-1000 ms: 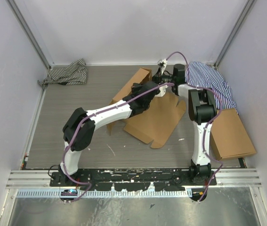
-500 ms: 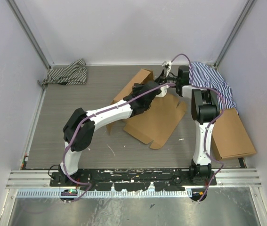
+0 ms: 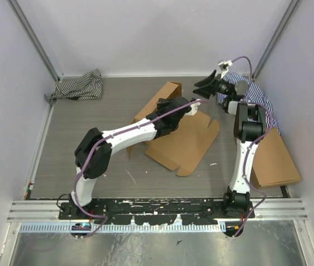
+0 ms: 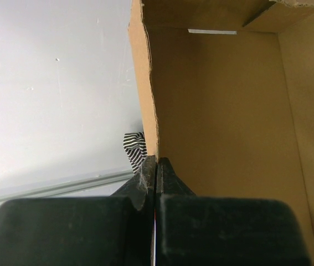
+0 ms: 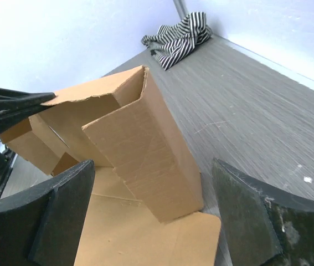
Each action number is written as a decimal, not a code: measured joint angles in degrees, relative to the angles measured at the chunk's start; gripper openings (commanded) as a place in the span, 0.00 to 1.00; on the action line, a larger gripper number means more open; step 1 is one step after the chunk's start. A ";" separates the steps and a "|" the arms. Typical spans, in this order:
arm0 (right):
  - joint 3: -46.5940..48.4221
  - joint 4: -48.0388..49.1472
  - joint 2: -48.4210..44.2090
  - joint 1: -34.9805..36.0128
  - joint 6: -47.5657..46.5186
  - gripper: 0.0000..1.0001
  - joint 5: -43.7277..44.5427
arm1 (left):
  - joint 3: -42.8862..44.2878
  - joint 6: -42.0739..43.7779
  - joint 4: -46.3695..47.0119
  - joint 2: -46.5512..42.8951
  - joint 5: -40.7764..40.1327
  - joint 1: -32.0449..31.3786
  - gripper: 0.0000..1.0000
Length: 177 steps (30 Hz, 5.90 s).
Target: Fold the paper box
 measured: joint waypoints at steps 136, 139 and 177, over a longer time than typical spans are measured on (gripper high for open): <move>-41.99 -60.48 -51.82 20.41 -40.48 0.01 57.88 | -37.73 -57.07 1.01 -59.30 9.81 20.55 0.59; -42.32 -63.39 -53.37 19.82 -39.69 0.01 59.95 | -38.84 -59.19 0.92 -57.92 12.07 21.84 0.56; -45.92 -77.57 -71.56 10.88 -35.65 0.01 58.36 | -61.42 -80.56 30.42 -55.84 52.17 40.17 0.56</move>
